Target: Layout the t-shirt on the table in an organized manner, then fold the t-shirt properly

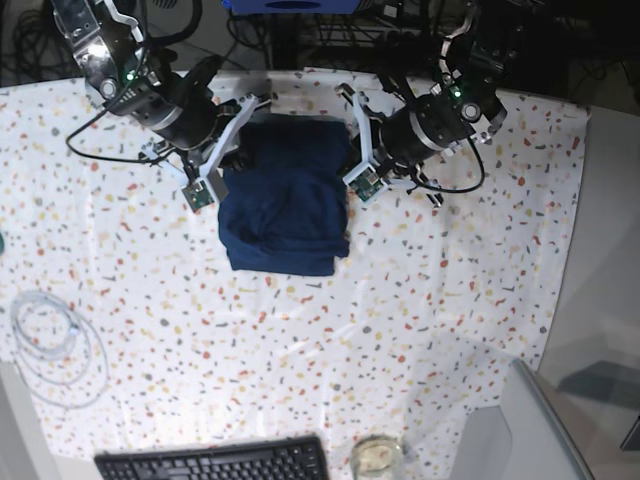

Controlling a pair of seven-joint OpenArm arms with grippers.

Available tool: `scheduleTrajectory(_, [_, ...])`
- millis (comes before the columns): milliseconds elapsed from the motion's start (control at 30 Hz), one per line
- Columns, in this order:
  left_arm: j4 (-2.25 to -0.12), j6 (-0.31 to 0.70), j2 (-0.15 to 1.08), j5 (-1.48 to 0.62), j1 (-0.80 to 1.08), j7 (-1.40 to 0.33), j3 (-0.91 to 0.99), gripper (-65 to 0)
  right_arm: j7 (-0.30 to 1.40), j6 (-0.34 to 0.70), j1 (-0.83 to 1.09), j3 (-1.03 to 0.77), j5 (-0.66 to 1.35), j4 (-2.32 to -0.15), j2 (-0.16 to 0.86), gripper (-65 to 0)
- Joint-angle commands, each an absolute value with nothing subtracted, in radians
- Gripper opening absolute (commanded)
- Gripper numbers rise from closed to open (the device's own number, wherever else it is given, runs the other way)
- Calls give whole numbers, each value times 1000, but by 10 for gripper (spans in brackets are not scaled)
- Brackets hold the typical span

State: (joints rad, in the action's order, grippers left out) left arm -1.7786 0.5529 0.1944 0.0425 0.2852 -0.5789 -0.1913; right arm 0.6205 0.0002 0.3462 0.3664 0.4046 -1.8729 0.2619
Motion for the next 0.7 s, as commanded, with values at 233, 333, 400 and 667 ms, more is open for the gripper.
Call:
scheduleTrajectory(233, [-1790, 519, 285, 25, 412, -561, -113, -650, 595, -2, 331, 358, 407, -1751, 266, -644])
scheduleTrajectory(333, [-1794, 518, 286, 30, 458, -561, -8, -650, 595, -2, 341, 334, 407, -1774, 266, -644])
scheduleTrajectory(400, [-1797, 518, 288, 31, 481, -561, 53, -650, 596, -2, 355, 323, 407, -1817, 266, -644])
scheduleTrajectory(667, [-1791, 519, 320, 24, 584, -558, 223, -650, 602, -1, 275, 320, 407, -1891, 263, -644])
